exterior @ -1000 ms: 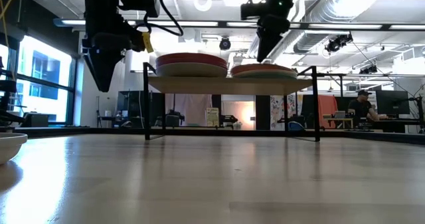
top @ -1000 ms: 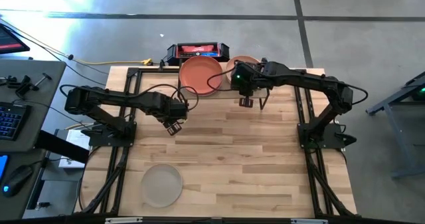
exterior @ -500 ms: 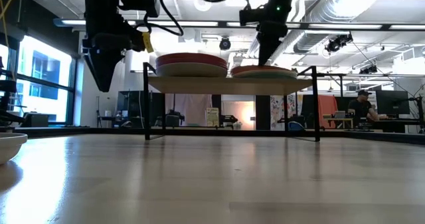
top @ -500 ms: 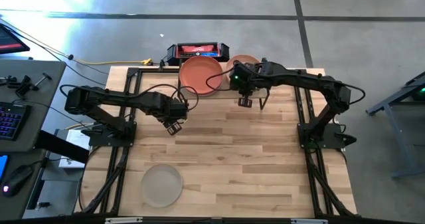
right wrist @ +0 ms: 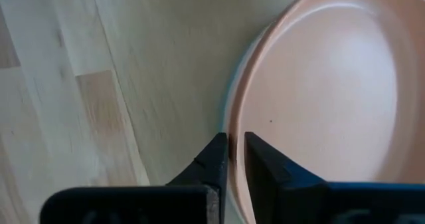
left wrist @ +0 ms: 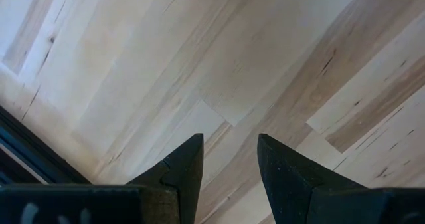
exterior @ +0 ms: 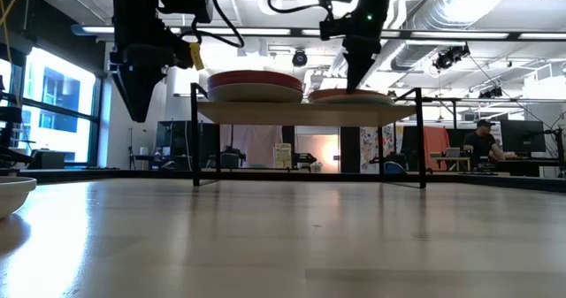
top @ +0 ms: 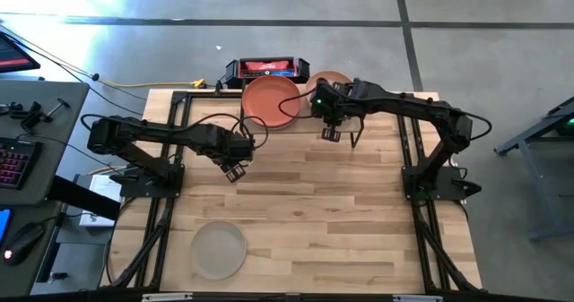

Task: Place and stack plates onto a shelf
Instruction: Stack the brown plate on top of the light orange plate on the shelf

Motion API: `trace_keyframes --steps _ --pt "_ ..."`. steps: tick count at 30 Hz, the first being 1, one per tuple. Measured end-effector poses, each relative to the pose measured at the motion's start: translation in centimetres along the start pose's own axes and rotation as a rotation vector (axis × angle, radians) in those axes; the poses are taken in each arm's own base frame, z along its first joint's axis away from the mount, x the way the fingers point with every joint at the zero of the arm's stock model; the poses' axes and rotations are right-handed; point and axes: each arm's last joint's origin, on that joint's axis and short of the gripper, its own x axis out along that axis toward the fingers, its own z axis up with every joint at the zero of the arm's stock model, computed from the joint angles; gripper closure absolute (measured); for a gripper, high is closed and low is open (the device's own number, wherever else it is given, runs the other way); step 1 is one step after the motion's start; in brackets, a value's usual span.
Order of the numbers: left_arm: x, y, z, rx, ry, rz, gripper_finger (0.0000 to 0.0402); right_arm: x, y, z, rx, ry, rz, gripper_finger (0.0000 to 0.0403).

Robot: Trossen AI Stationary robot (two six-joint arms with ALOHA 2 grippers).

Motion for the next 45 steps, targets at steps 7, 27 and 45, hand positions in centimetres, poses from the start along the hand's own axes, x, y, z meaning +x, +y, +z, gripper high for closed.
trace_keyframes --steps 7,27,45 --pt "0.0 0.0 0.0 -0.004 0.000 0.000 0.0268 0.0 0.0 -0.4 0.007 0.043 -0.002 0.0400" --pt "0.0 0.0 0.0 -0.004 -0.006 0.009 0.0268 -0.1 0.1 -0.8 -0.064 0.078 0.005 0.0403" --pt "0.0 0.1 0.0 0.021 -0.016 0.024 0.0268 -0.6 1.2 -0.6 -0.101 0.045 0.070 0.0403"
